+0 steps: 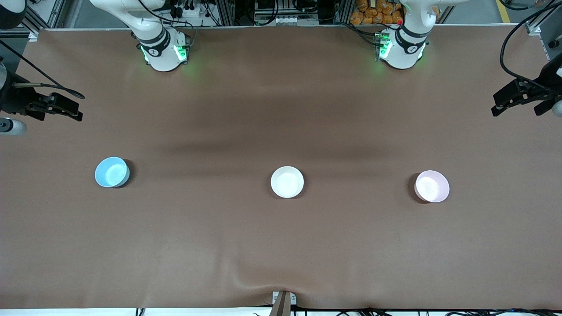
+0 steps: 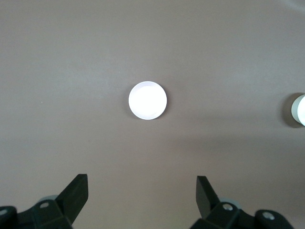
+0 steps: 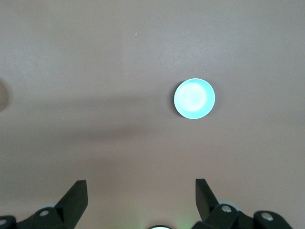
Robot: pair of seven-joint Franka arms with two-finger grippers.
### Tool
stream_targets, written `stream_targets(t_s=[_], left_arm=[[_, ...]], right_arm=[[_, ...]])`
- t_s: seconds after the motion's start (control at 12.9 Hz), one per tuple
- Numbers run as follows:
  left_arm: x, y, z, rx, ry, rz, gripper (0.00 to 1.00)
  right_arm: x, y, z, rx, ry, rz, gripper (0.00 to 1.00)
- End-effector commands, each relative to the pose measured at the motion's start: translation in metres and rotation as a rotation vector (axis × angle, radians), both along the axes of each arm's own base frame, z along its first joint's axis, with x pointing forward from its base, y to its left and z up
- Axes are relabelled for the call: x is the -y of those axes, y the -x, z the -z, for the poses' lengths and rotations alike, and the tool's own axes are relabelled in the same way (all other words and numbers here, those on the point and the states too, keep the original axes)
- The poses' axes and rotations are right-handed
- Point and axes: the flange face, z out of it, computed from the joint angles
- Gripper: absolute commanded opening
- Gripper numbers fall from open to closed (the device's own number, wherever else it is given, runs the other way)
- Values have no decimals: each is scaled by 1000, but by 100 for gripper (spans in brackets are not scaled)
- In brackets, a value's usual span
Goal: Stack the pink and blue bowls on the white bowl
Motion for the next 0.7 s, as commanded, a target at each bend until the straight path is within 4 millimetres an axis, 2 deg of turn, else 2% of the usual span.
stream_targets(t_s=[0.0, 0.23, 0.31, 0.39, 0.47, 0.62], left_arm=[[-15, -6, 14, -42, 20, -18, 100], [-41, -21, 45, -96, 16, -53, 100], [-56, -28, 60, -112, 22, -50, 100], [-67, -39, 78, -113, 27, -17, 100], [-86, -46, 101, -108, 31, -17, 100], [-93, -53, 141, -90, 25, -20, 100]], right_arm=[[-3, 1, -3, 8, 4, 6, 100], [-1, 2, -2, 0, 3, 1, 100], [0, 2, -2, -1, 3, 1, 100], [1, 2, -2, -3, 3, 1, 100], [0, 2, -3, 0, 3, 0, 100], [-2, 1, 0, 0, 4, 1, 100]])
